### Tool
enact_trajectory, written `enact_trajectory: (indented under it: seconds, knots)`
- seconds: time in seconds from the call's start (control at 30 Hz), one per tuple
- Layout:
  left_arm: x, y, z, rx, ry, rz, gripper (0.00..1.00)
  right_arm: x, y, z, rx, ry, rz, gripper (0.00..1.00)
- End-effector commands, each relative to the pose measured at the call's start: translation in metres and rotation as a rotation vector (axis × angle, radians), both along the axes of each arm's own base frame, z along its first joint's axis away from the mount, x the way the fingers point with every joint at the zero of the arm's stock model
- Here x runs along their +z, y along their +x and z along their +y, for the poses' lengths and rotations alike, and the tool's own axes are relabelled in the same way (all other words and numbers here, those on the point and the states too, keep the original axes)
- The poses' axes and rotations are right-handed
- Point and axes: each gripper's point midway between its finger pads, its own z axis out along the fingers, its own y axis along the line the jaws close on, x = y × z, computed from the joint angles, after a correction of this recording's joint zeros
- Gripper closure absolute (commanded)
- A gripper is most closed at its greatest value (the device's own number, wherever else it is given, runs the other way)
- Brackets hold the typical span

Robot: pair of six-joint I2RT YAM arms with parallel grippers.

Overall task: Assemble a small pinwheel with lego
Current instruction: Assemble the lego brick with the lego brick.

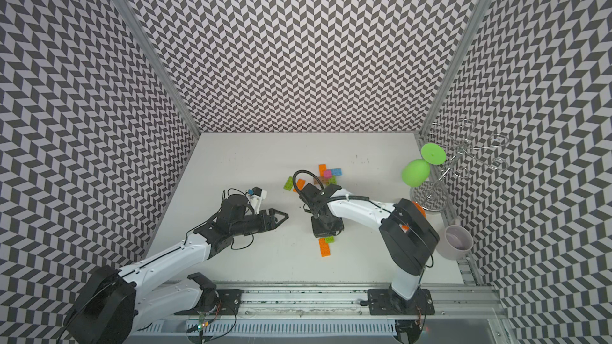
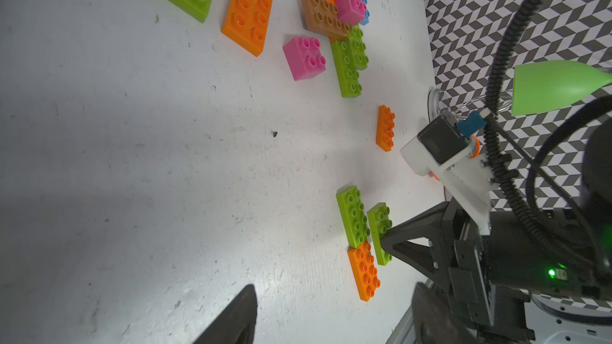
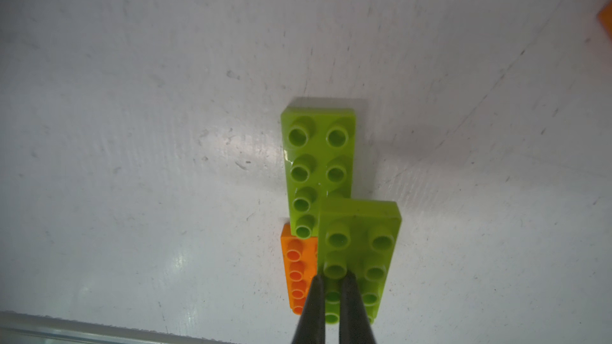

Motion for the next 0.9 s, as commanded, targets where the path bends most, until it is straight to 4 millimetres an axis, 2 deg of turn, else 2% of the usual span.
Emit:
enact_trajectory:
  seconds: [0.0,0.43,0.87]
  knots:
    - [0.006,0.006,-0.003,0.006,-0.008,-0.027,0.27,-0.006,-0.005,0.003,0.016,0.008,0.015,1.0]
    - [0.005,0.007,-0.004,0.0,-0.006,-0.025,0.27,-0.005,-0.005,0.008,0.019,0.022,0.015,1.0]
    - [0.003,0.007,-0.005,-0.003,-0.004,-0.021,0.27,-0.029,-0.01,0.003,0.04,-0.012,0.048,1.0]
